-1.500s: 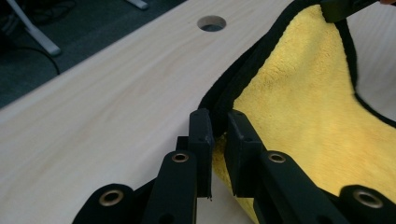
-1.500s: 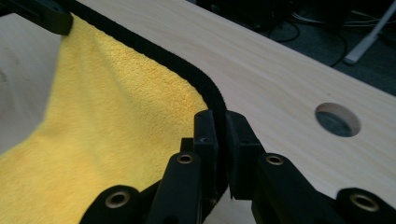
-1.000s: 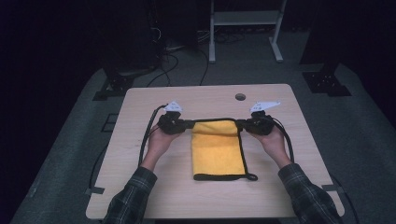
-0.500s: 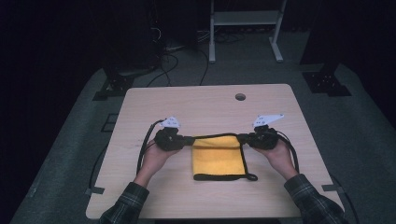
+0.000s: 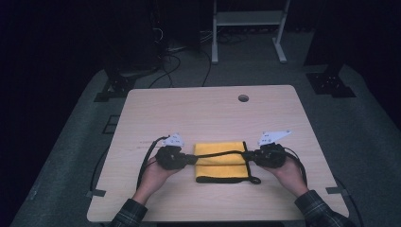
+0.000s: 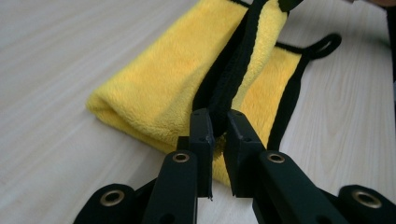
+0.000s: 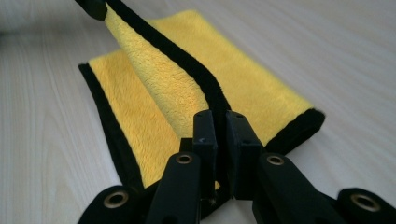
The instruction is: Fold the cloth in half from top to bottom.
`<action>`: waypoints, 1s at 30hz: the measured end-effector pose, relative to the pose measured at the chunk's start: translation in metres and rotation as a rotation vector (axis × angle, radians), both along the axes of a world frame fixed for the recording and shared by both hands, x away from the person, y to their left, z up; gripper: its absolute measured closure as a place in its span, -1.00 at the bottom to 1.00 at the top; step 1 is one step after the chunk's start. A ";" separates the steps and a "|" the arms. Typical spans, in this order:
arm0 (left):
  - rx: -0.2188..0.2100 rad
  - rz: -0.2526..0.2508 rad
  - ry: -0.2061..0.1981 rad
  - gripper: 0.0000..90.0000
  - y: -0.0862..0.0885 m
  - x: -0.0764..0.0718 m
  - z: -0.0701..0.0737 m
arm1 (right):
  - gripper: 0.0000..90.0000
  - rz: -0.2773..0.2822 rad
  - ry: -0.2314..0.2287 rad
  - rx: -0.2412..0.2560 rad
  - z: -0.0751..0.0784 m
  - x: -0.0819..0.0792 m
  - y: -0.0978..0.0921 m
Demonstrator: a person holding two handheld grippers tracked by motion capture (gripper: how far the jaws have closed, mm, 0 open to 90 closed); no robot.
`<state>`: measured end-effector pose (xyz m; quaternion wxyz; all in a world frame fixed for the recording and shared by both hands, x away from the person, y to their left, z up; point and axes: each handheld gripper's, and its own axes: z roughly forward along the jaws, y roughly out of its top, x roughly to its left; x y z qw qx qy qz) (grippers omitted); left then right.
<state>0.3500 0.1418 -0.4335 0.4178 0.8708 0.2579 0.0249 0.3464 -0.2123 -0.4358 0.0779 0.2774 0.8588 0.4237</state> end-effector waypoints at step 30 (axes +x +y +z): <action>-0.118 -0.062 0.027 0.45 0.014 -0.027 -0.001 | 0.65 0.071 0.073 0.040 -0.007 -0.028 -0.013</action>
